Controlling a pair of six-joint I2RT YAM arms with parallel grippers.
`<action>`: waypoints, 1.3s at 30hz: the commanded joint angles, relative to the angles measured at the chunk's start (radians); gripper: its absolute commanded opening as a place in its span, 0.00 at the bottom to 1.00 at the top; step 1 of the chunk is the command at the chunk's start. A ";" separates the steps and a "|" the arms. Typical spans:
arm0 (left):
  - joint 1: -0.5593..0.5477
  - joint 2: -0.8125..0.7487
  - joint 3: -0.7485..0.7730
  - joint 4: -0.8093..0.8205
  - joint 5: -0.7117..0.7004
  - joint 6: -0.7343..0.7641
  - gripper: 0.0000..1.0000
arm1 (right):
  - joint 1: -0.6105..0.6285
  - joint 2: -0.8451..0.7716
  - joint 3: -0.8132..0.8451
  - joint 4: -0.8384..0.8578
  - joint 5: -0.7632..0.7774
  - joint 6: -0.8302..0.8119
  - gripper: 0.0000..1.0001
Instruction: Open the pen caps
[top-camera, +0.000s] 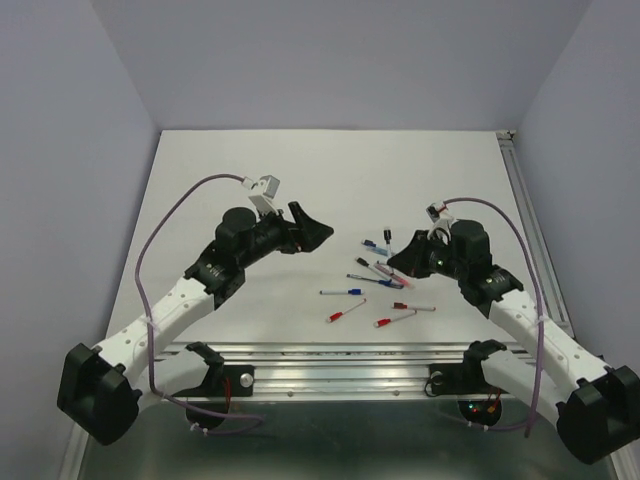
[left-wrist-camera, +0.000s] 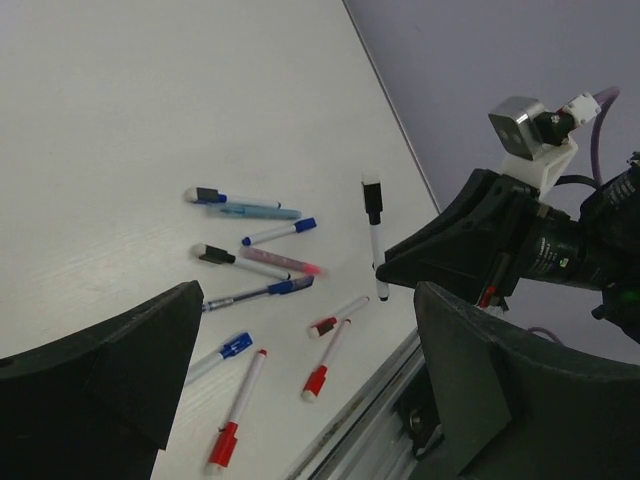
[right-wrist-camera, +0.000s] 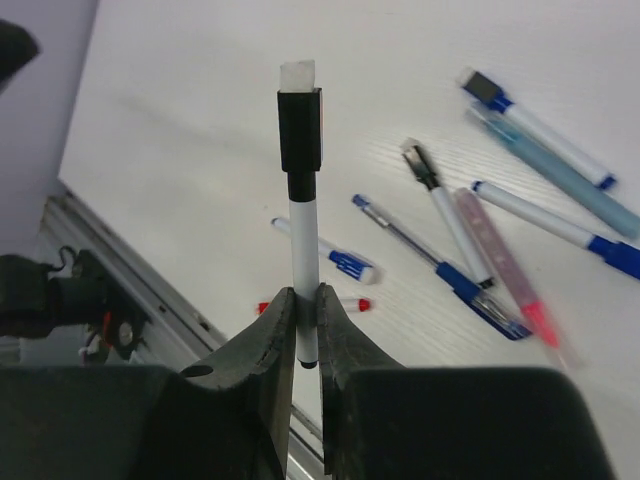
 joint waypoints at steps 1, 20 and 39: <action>-0.088 0.039 -0.011 0.132 -0.016 -0.084 0.99 | 0.036 0.003 -0.021 0.222 -0.230 0.007 0.01; -0.264 0.283 0.109 0.187 -0.209 -0.213 0.78 | 0.130 0.092 0.019 0.265 -0.285 0.028 0.01; -0.302 0.346 0.138 0.192 -0.189 -0.194 0.00 | 0.136 0.110 0.055 0.245 -0.251 0.036 0.01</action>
